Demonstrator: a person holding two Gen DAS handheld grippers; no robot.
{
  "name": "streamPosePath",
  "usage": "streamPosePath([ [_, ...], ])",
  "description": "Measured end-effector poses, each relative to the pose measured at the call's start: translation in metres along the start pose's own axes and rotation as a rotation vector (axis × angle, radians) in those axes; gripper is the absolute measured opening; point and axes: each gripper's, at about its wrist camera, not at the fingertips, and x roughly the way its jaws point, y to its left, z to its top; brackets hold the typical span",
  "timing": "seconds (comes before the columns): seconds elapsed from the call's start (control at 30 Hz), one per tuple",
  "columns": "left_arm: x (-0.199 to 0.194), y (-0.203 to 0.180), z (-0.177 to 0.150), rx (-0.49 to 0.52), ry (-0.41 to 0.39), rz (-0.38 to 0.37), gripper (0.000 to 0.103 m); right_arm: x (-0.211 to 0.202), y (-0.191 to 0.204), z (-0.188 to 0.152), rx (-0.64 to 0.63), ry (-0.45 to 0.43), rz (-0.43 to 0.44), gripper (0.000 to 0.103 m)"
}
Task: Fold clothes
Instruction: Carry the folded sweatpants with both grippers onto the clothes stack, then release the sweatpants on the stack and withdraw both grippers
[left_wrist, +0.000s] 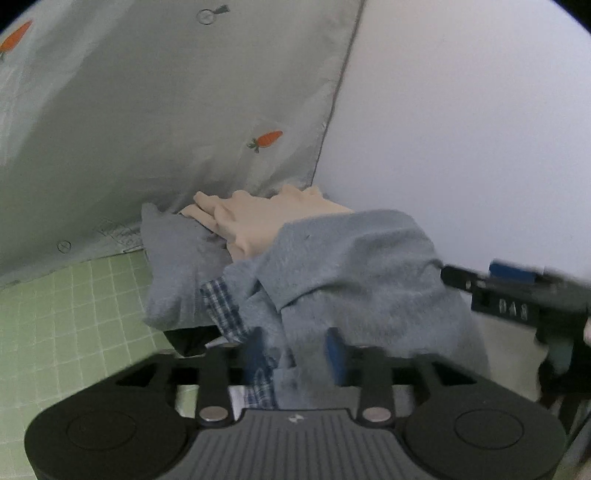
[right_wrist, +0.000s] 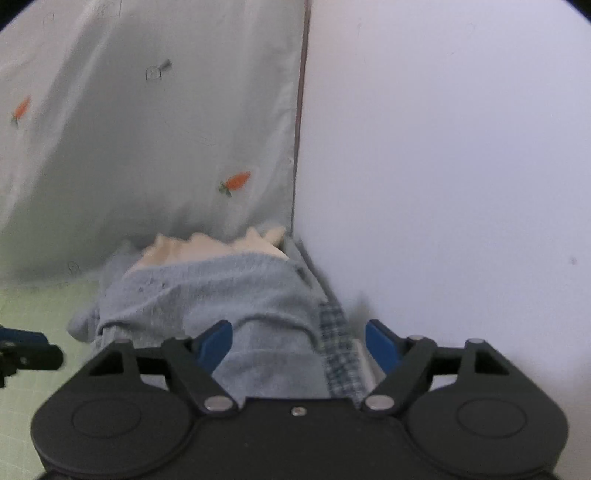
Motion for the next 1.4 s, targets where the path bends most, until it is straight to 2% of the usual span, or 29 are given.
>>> streamPosePath([
  [0.03,0.003,0.002,0.0,-0.011,-0.009,-0.004,0.064,0.005,0.002,-0.005,-0.012,-0.008,-0.021,0.08],
  [0.1,0.007,0.003,-0.009,0.002,-0.013,0.011,0.067,0.008,0.008,-0.014,-0.01,-0.021,0.009,0.079],
  [0.17,0.033,0.001,-0.009,0.027,0.034,0.054,0.067,0.021,0.015,-0.025,-0.018,0.008,0.037,0.078],
  [0.3,0.074,0.013,-0.004,0.018,0.115,0.081,0.072,0.064,0.02,-0.041,-0.034,0.084,-0.025,0.081],
  [0.37,0.071,0.017,-0.004,0.013,0.108,0.062,0.073,0.061,0.027,-0.033,-0.052,0.081,-0.055,0.083],
  [0.4,0.065,0.018,-0.002,0.024,0.081,0.038,0.078,0.055,0.029,-0.03,-0.04,0.073,-0.059,0.085],
  [0.43,0.056,0.018,-0.001,0.041,0.046,0.007,0.082,0.048,0.031,-0.027,-0.017,0.062,-0.058,0.094],
  [0.47,0.042,0.016,-0.002,0.073,-0.005,-0.044,0.095,0.04,0.032,-0.024,0.006,0.051,-0.056,0.103],
  [0.5,0.027,0.015,-0.004,0.101,-0.058,-0.081,0.103,0.03,0.034,-0.022,0.025,0.041,-0.06,0.103],
  [0.57,-0.002,0.014,-0.006,0.138,-0.168,-0.087,0.103,0.009,0.042,-0.022,0.055,0.026,-0.084,0.103],
  [0.67,-0.041,0.012,-0.015,0.141,-0.228,-0.049,0.103,-0.023,0.054,-0.027,0.107,0.021,-0.118,0.103],
  [0.8,-0.079,0.024,-0.029,0.063,-0.236,0.015,0.103,-0.074,0.067,-0.046,0.183,0.036,-0.14,0.103],
  [0.9,-0.106,0.037,-0.042,0.013,-0.184,0.051,0.103,-0.109,0.09,-0.064,0.206,0.059,-0.166,0.103],
  [1.13,-0.164,0.07,-0.08,0.073,-0.192,0.053,0.103,-0.167,0.16,-0.1,0.193,0.072,-0.205,0.103],
  [1.23,-0.186,0.085,-0.097,0.1,-0.163,0.074,0.103,-0.182,0.186,-0.112,0.196,0.09,-0.209,0.103],
  [1.4,-0.221,0.109,-0.13,0.145,-0.145,0.066,0.103,-0.21,0.222,-0.128,0.189,0.095,-0.234,0.103],
])
